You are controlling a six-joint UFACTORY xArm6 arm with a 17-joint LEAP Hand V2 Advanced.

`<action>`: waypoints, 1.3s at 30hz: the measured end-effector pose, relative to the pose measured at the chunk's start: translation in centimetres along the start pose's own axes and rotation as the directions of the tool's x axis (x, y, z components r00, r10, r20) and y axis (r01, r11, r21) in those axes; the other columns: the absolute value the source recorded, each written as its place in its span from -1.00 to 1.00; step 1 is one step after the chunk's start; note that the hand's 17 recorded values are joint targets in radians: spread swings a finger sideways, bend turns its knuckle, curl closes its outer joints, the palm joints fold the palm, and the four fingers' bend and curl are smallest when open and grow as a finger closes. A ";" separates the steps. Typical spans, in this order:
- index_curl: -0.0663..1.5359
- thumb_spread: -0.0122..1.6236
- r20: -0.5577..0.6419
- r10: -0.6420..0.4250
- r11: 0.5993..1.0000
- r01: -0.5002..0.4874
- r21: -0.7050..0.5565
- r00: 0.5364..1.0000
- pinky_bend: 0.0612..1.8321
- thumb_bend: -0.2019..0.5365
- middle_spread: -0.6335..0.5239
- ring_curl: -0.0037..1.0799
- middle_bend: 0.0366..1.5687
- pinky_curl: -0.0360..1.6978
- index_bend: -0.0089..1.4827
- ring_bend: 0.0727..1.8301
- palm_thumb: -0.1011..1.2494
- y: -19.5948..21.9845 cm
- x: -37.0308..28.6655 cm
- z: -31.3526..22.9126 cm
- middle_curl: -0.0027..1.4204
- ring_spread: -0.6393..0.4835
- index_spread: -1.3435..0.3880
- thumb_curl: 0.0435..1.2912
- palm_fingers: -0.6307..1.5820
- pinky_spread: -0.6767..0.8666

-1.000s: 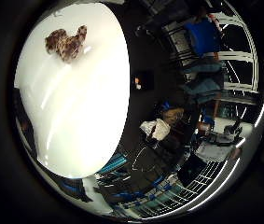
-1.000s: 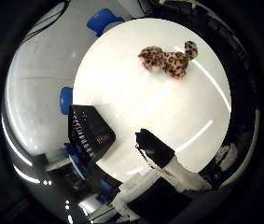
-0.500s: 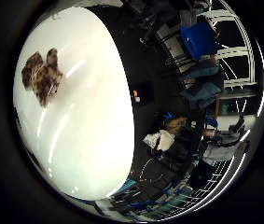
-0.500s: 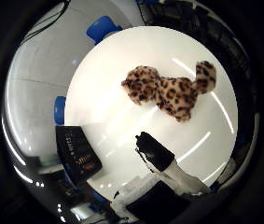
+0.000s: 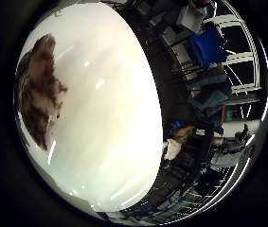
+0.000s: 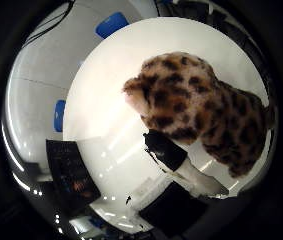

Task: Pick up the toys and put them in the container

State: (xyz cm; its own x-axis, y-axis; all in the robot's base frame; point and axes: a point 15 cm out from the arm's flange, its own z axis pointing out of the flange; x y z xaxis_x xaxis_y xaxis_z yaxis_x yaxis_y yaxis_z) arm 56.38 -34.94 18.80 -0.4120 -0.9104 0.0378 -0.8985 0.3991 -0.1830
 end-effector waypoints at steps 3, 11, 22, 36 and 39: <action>-0.60 0.41 0.002 -0.002 1.000 0.002 -0.013 1.000 -0.33 -0.50 0.25 -0.48 -0.50 -0.71 -0.78 -0.09 -0.02 0.3 -0.1 0.3 -0.50 0.20 0.38 -0.55 0.02 0.30; -0.56 0.39 0.007 -0.006 0.998 0.006 -0.063 1.000 -0.04 -0.50 -0.11 -0.39 -0.29 -0.73 -0.73 0.14 0.02 1.5 -0.4 0.9 -0.43 -0.21 0.24 -0.53 0.42 -0.32; -0.15 0.18 0.081 0.028 0.992 -0.018 -0.122 0.996 0.28 -0.48 -0.22 -0.12 0.38 -0.52 0.10 0.37 0.60 3.9 -1.5 -5.0 -0.18 -0.25 0.20 -0.23 0.81 -0.64; -0.01 0.05 0.191 -0.092 0.985 0.118 -0.128 0.977 0.43 -0.51 -0.15 0.01 0.63 -0.32 0.31 0.53 0.61 8.9 -8.0 -19.4 -0.14 -0.20 0.25 0.05 0.68 -0.48; 0.00 0.06 0.198 -0.154 0.981 0.174 -0.091 0.968 0.42 -0.50 -0.15 0.01 0.64 -0.31 0.31 0.53 0.60 10.1 -10.8 -23.4 -0.15 -0.20 0.25 0.07 0.68 -0.47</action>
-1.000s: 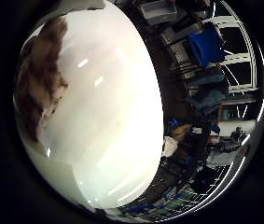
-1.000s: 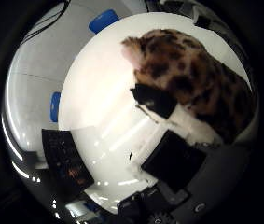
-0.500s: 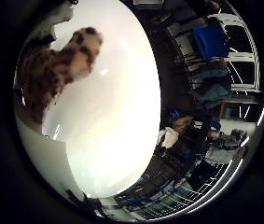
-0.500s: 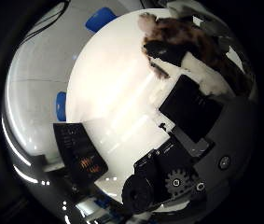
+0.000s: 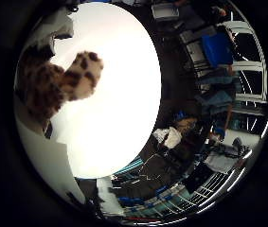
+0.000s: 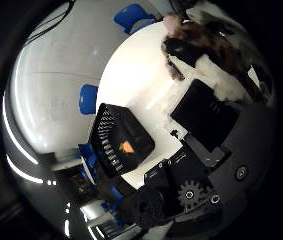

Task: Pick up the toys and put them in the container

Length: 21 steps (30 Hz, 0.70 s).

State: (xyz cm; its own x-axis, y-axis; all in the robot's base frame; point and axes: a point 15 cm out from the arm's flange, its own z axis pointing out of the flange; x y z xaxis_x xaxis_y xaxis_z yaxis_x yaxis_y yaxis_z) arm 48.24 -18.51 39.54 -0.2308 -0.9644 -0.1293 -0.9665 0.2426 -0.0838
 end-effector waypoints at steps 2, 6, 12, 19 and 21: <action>0.00 0.07 0.000 -0.040 0.999 0.040 0.015 0.999 0.41 -0.50 -0.15 0.02 0.65 -0.30 0.32 0.54 0.59 0.8 -2.5 -1.8 -0.15 -0.20 0.25 0.09 0.68 -0.46; 0.01 0.09 0.020 -0.117 0.992 0.116 0.047 0.993 0.41 -0.51 -0.15 0.02 0.65 -0.28 0.31 0.54 0.57 2.4 -7.5 -4.7 -0.15 -0.20 0.25 0.10 0.68 -0.47; 0.02 0.11 0.107 -0.205 0.978 0.199 0.065 0.973 0.40 -0.50 -0.15 0.02 0.65 -0.26 0.30 0.54 0.58 5.0 -15.5 -7.0 -0.16 -0.20 0.25 0.11 0.68 -0.48; 0.02 0.12 0.145 -0.293 0.956 0.287 0.058 0.945 0.39 -0.50 -0.15 0.02 0.66 -0.25 0.30 0.54 0.58 7.7 -23.9 -7.2 -0.16 -0.20 0.25 0.12 0.68 -0.48; 0.02 0.12 0.153 -0.314 0.950 0.309 0.052 0.937 0.38 -0.50 -0.15 0.02 0.66 -0.25 0.30 0.54 0.58 8.4 -25.9 -7.0 -0.17 -0.20 0.25 0.12 0.68 -0.49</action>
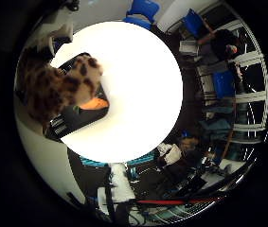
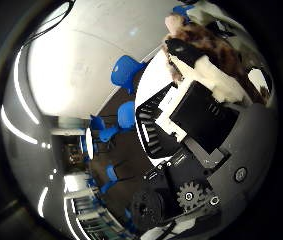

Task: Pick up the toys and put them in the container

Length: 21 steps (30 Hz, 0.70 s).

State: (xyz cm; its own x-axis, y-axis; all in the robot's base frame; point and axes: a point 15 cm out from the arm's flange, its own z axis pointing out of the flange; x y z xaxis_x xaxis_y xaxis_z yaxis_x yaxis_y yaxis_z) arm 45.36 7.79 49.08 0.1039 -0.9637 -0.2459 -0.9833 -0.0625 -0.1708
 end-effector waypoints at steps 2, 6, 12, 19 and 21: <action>0.02 0.12 0.008 -0.022 1.000 0.022 -0.013 1.000 0.38 -0.50 -0.15 0.02 0.66 -0.24 0.30 0.54 0.58 0.1 -2.0 0.7 -0.17 -0.20 0.25 0.12 0.68 -0.49; 0.02 0.12 0.020 -0.061 0.997 0.062 -0.042 0.998 0.38 -0.50 -0.15 0.02 0.66 -0.24 0.30 0.54 0.58 0.6 -4.9 2.0 -0.17 -0.20 0.25 0.12 0.68 -0.49; 0.03 0.13 0.028 -0.084 0.994 0.086 -0.060 0.996 0.38 -0.53 -0.15 0.02 0.65 -0.23 0.28 0.54 0.53 0.8 -7.0 2.9 -0.17 -0.20 0.25 0.11 0.67 -0.49; -0.11 0.38 0.017 -0.094 0.989 0.095 -0.113 0.995 0.27 -0.52 -0.20 -0.12 0.24 -0.31 -0.44 0.34 0.18 1.9 -6.7 3.6 -0.31 -0.22 0.12 -0.12 0.13 -0.68; -0.18 0.44 0.013 -0.095 0.984 0.096 -0.153 0.995 0.14 -0.50 -0.17 -0.25 0.06 -0.35 -0.41 0.15 0.15 2.6 -6.3 4.1 -0.38 -0.06 0.00 -0.21 -0.14 -0.40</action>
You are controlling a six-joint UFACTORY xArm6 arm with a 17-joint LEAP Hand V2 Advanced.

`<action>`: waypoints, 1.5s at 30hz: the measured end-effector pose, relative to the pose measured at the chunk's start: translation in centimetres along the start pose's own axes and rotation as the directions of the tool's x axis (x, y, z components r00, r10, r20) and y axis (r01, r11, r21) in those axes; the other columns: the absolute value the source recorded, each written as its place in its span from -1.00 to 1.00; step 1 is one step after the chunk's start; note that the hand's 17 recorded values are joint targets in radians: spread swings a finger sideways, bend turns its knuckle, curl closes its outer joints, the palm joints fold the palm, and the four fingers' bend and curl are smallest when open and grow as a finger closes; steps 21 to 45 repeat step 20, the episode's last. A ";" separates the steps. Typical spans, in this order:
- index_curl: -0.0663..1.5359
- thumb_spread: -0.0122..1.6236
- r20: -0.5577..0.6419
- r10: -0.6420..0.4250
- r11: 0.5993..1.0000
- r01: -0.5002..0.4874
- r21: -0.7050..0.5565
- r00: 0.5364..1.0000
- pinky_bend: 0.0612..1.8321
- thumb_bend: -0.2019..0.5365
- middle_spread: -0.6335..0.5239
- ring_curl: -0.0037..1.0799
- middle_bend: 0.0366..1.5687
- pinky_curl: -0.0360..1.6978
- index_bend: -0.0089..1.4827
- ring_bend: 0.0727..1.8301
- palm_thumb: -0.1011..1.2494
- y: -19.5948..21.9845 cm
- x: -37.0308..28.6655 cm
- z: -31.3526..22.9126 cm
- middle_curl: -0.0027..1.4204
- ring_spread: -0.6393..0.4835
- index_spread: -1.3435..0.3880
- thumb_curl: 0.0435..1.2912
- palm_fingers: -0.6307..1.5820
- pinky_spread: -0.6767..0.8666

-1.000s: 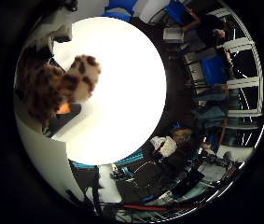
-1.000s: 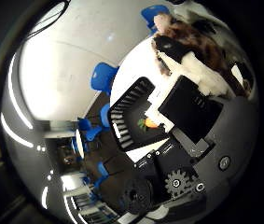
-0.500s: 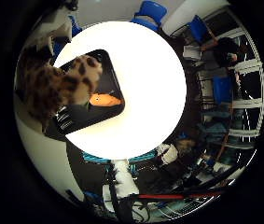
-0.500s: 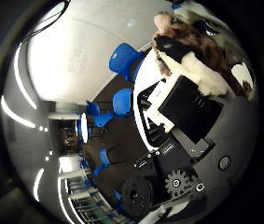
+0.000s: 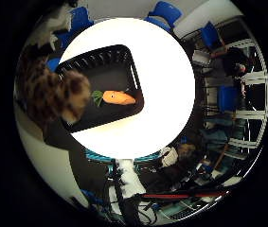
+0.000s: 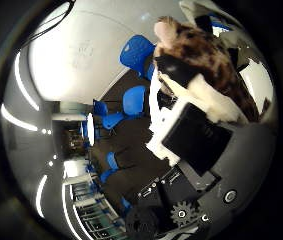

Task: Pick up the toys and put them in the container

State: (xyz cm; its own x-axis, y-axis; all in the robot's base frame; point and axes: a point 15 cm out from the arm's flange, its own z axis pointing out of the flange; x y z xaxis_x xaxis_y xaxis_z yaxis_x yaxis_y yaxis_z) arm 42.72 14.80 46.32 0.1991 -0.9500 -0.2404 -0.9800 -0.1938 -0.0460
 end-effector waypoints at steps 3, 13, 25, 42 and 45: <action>-0.27 0.48 -0.001 -0.010 0.999 0.010 -0.042 1.000 0.00 -0.51 -0.15 -0.42 0.19 -0.43 -0.47 -0.11 0.12 0.8 0.5 0.5 -0.36 0.19 -0.03 -0.29 -0.25 0.06; -0.43 0.51 -0.004 -0.021 0.999 0.021 -0.047 1.000 -0.15 -0.51 0.06 -0.62 -0.43 -0.61 -0.63 -0.38 0.02 1.7 2.3 -0.6 -0.56 0.51 -0.01 -0.46 -0.32 0.53; -0.46 0.53 -0.002 0.019 0.994 -0.020 -0.106 1.000 -0.29 -0.50 0.05 -0.65 -0.55 -0.69 -0.73 -0.45 -0.02 4.0 5.5 -1.4 -0.57 0.50 0.01 -0.52 -0.23 0.54; -0.46 0.53 -0.002 0.019 0.994 -0.020 -0.106 1.000 -0.29 -0.50 0.05 -0.65 -0.55 -0.69 -0.73 -0.45 -0.02 4.0 5.5 -1.4 -0.57 0.50 0.01 -0.52 -0.23 0.54; -0.46 0.53 -0.002 0.019 0.994 -0.020 -0.106 1.000 -0.29 -0.50 0.05 -0.65 -0.55 -0.69 -0.73 -0.45 -0.02 4.0 5.5 -1.4 -0.57 0.50 0.01 -0.52 -0.23 0.54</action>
